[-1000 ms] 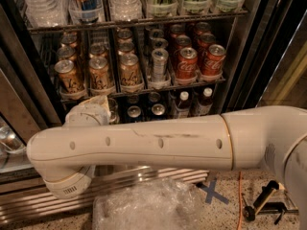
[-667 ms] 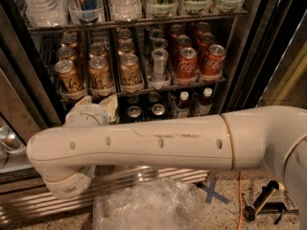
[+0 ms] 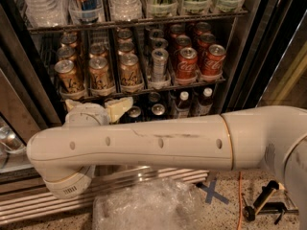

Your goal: Pick orange can from middle shelf of fridge

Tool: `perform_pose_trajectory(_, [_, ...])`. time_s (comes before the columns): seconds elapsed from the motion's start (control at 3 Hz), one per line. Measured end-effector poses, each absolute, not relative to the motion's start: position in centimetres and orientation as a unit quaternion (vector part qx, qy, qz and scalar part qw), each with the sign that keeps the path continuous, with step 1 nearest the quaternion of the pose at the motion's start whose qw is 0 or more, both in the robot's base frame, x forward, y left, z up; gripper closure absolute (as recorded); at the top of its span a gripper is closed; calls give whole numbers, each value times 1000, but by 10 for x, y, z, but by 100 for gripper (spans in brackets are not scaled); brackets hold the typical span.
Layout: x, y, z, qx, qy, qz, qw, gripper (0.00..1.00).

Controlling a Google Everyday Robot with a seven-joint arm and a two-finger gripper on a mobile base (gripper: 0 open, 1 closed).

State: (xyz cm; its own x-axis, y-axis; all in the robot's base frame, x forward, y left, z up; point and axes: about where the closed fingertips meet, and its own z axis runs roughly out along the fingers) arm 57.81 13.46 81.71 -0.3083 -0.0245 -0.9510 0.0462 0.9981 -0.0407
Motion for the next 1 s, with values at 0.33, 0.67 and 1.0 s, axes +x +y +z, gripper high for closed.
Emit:
perform_pose_trajectory(0.33, [578,135,817,7,808,-30,588,18])
perform_pose_trajectory(0.67, [578,135,817,7,808,-30,588,52])
perform_pose_trajectory(1.0, [578,135,817,7,808,-30,588,46])
